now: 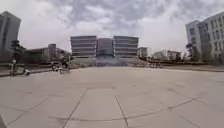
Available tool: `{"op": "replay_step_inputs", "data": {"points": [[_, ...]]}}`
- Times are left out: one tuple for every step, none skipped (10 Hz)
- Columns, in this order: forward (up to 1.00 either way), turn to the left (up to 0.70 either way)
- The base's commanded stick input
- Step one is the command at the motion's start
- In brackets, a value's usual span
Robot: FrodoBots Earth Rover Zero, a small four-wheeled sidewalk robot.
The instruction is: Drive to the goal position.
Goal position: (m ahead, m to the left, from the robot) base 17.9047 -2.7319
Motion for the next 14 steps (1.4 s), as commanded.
{"op": "replay_step_inputs", "data": {"points": [[0.7, 0.0], [0.7, 0.0], [0.7, 0.0], [0.7, 0.0], [0.7, 0.0], [0.7, 0.0], [0.7, 0.0], [0.7, 0.0], [0.7, 0.02], [0.7, 0.14], [0.7, 0.23], [0.7, 0.12], [0.7, 0.0], [0.7, 0.0]]}}
